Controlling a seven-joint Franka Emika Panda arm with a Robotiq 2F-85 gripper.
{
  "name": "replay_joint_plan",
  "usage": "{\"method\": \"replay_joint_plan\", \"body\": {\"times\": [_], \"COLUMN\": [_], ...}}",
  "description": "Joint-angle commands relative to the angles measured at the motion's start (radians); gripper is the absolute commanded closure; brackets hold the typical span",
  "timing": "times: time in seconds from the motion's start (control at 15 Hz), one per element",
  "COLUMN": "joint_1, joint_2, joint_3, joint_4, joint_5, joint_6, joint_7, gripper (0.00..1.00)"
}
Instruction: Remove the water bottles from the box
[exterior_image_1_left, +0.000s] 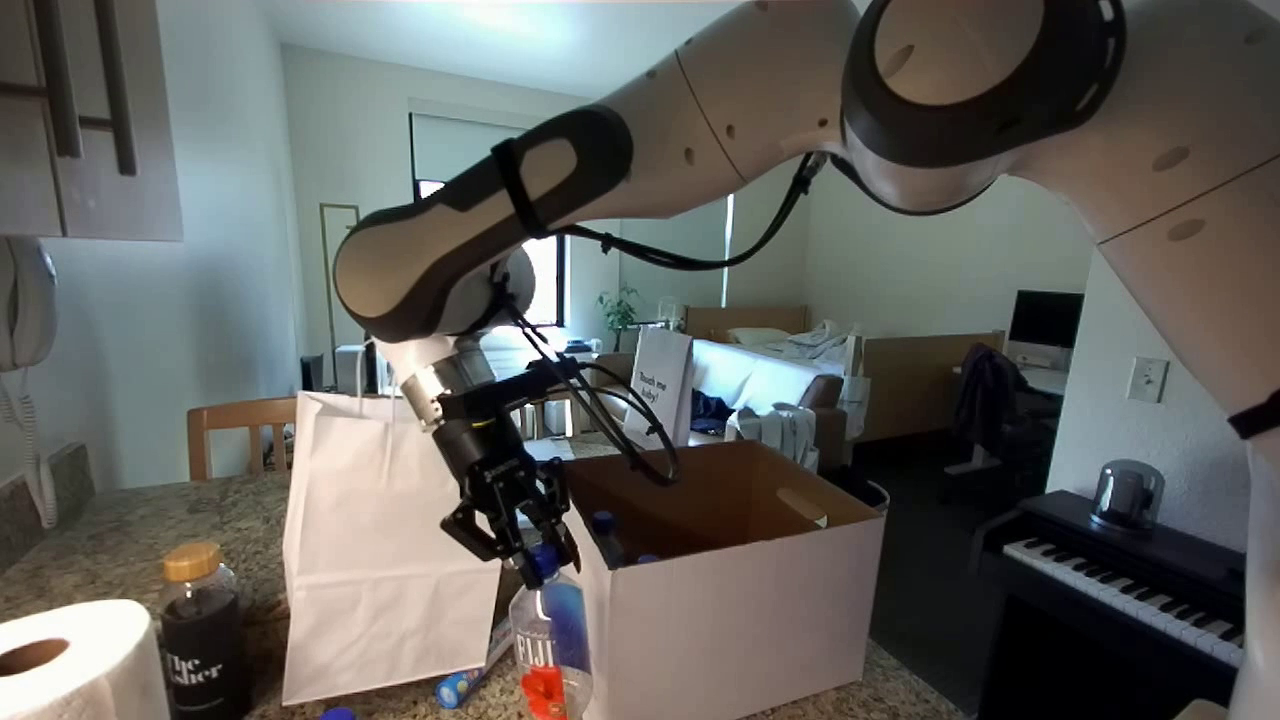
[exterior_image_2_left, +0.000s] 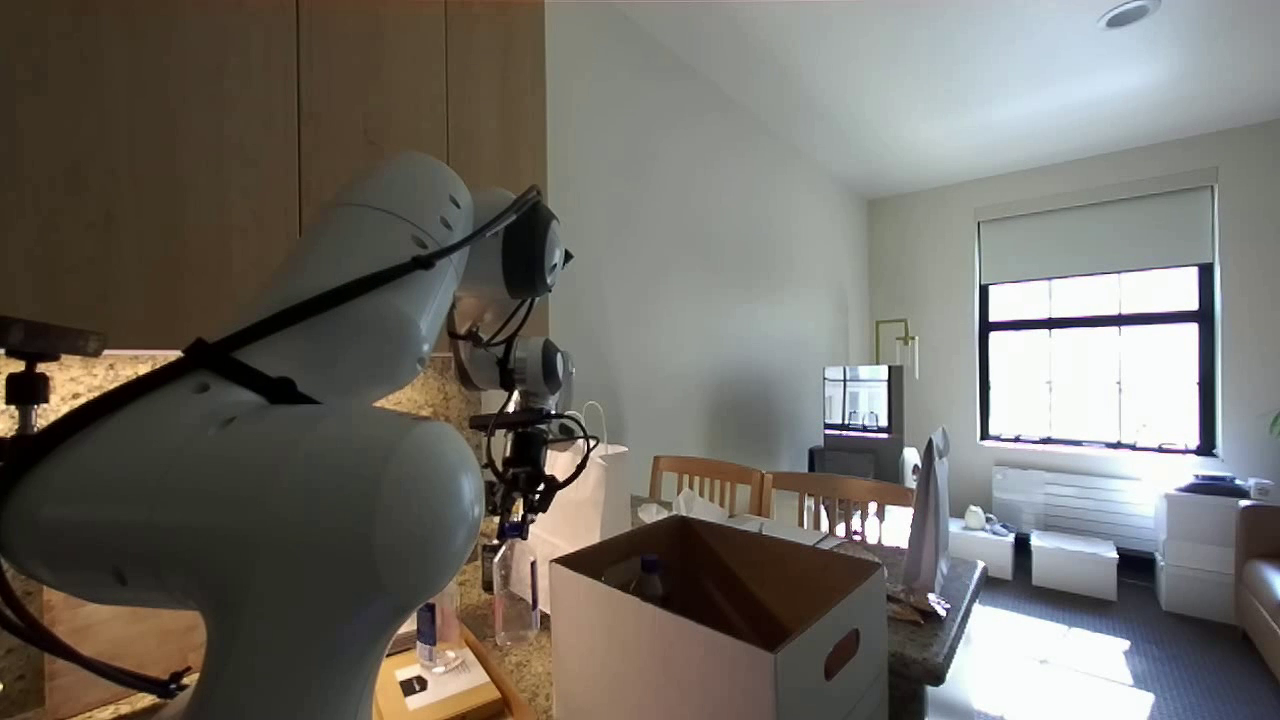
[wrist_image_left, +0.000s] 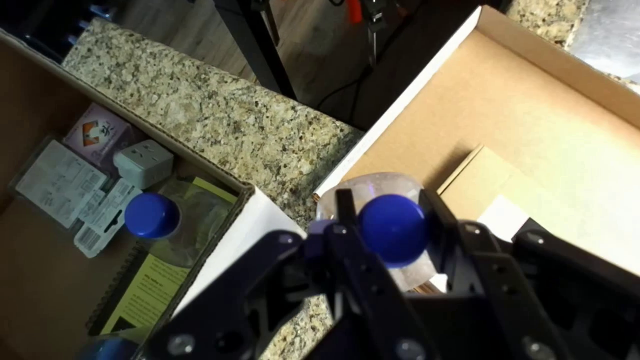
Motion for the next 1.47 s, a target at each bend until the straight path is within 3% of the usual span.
{"method": "replay_joint_plan", "body": {"times": [0.0,0.13,0.47,0.73,0.8,0.87,1.27,1.4], "joint_1": [0.017,0.018,-0.022,-0.036,-0.025,-0.022,0.008,0.023], "joint_2": [-0.006,0.009,0.017,0.083,0.117,0.141,0.285,0.312], "joint_3": [0.018,0.034,0.068,0.062,0.055,0.05,0.033,0.026], "joint_4": [-0.008,0.002,-0.003,0.04,0.072,0.09,0.208,0.248], "joint_5": [-0.042,-0.029,0.125,0.242,0.238,0.235,0.203,0.189], "joint_6": [-0.016,-0.009,0.123,0.181,0.157,0.145,0.092,0.05], "joint_7": [-0.061,-0.104,-0.139,-0.097,-0.086,-0.085,-0.071,-0.065], "gripper": [0.88,0.88,0.88,0.86,0.72,0.86,0.87,0.39]}}
